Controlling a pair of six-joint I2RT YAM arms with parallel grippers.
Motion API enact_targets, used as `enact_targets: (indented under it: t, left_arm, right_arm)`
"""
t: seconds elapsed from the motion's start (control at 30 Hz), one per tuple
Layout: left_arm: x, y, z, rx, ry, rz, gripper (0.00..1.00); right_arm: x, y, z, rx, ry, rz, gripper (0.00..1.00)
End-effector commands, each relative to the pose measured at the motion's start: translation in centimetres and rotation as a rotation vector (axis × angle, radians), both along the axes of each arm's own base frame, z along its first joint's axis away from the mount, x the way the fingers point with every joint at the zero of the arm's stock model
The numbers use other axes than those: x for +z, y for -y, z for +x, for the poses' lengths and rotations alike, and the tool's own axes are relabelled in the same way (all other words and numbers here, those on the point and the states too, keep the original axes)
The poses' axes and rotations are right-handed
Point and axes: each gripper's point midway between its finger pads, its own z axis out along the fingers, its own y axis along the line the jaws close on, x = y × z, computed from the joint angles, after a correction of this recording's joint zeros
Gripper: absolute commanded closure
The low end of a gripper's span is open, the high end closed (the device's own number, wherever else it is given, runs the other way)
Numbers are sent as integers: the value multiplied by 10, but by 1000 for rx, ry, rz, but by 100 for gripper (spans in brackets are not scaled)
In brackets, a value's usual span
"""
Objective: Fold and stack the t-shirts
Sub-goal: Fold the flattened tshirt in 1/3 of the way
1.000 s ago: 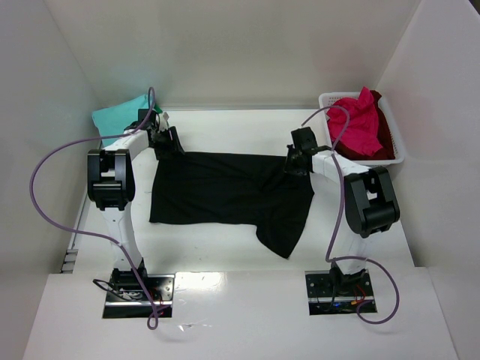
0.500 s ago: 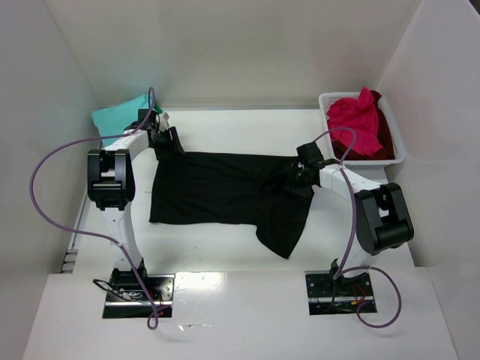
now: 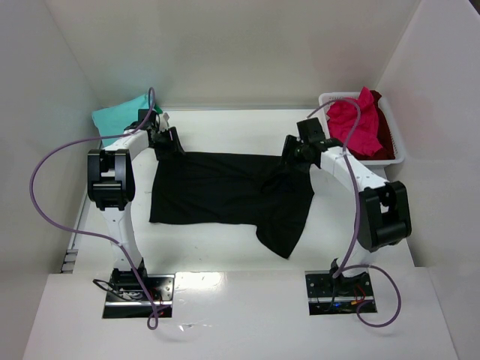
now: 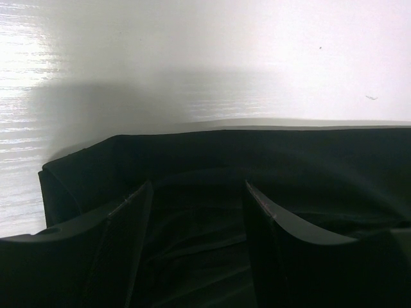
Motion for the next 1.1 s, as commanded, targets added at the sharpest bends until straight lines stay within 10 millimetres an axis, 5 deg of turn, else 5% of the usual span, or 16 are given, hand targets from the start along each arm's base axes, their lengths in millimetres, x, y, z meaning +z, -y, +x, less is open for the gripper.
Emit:
enact_targets:
  t: [0.0, 0.17, 0.37, 0.67, 0.87, 1.07]
  left_arm:
    - [6, -1, 3, -35, 17, 0, 34]
    - [6, -1, 3, -35, 17, 0, 34]
    - [6, -1, 3, -35, 17, 0, 34]
    - [1, -1, 2, -35, 8, -1, 34]
    - [1, -1, 2, -35, 8, -1, 34]
    - [-3, -1, 1, -35, -1, -2, 34]
  right_arm:
    - [-20, 10, 17, -1, -36, -114, 38]
    - [-44, 25, 8, -30, -124, -198, 41]
    - [-45, 24, 8, -21, -108, -194, 46]
    - [-52, 16, 9, -9, -110, -154, 85]
    - [-46, 3, -22, 7, -135, -32, 91]
    - [-56, -41, -71, 85, -208, 28, 91]
